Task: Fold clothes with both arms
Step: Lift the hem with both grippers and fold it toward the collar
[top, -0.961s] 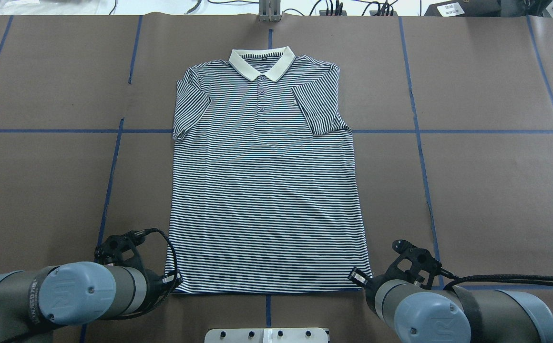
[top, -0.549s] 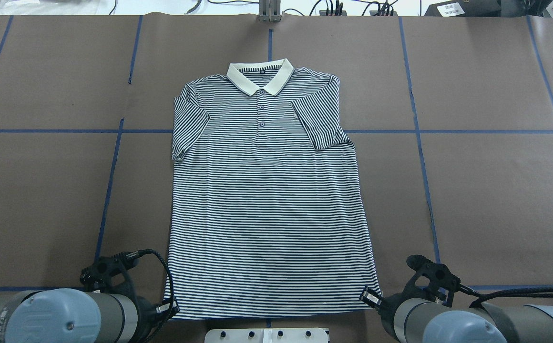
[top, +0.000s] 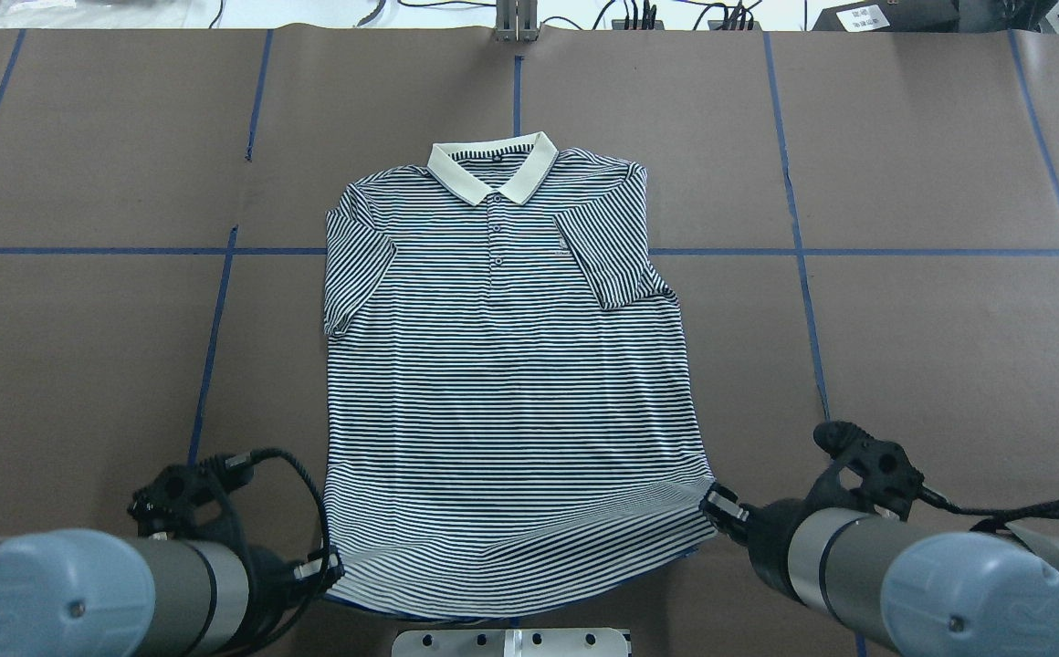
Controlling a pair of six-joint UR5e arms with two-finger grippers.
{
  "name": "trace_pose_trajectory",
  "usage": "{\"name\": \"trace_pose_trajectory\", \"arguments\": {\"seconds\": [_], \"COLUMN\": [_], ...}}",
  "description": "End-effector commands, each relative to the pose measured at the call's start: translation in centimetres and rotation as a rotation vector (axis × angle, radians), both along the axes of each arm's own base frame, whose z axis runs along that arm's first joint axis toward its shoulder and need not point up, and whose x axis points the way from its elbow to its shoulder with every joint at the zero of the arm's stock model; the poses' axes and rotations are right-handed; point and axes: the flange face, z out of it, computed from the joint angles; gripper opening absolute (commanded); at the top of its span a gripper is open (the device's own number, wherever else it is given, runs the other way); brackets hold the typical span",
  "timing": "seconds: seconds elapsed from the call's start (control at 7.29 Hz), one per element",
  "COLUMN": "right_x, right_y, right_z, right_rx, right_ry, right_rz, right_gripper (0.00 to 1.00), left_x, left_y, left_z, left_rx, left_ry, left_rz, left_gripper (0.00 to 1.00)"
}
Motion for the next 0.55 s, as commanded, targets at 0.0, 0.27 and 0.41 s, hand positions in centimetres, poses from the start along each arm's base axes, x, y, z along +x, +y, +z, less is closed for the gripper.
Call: {"name": "trace_pose_trajectory", "arguments": {"seconds": [0.0,0.27,0.41], "right_x": [-1.4,-6.5,-7.0], "right_y": [-8.4,-18.4,-22.3], "right_z": [-1.6,-0.4,1.3], "right_rx": [0.128,0.185,0.214], "right_ry": [0.044,0.186,0.27], "right_rz": [0.069,0.112,0.102], "right_gripper": [0.0,0.0,0.0], "left_x": [0.2,0.5,0.3], "left_y": [-10.5,-20.7,-25.2], "left_z": [-1.0,3.1,5.9], "left_rx": [0.123,0.22,0.277], "left_ry": [-0.036,-0.144,-0.138], "left_rz": [-0.114,-0.168,-0.198], "left_gripper": [0.0,0.0,0.0]}}
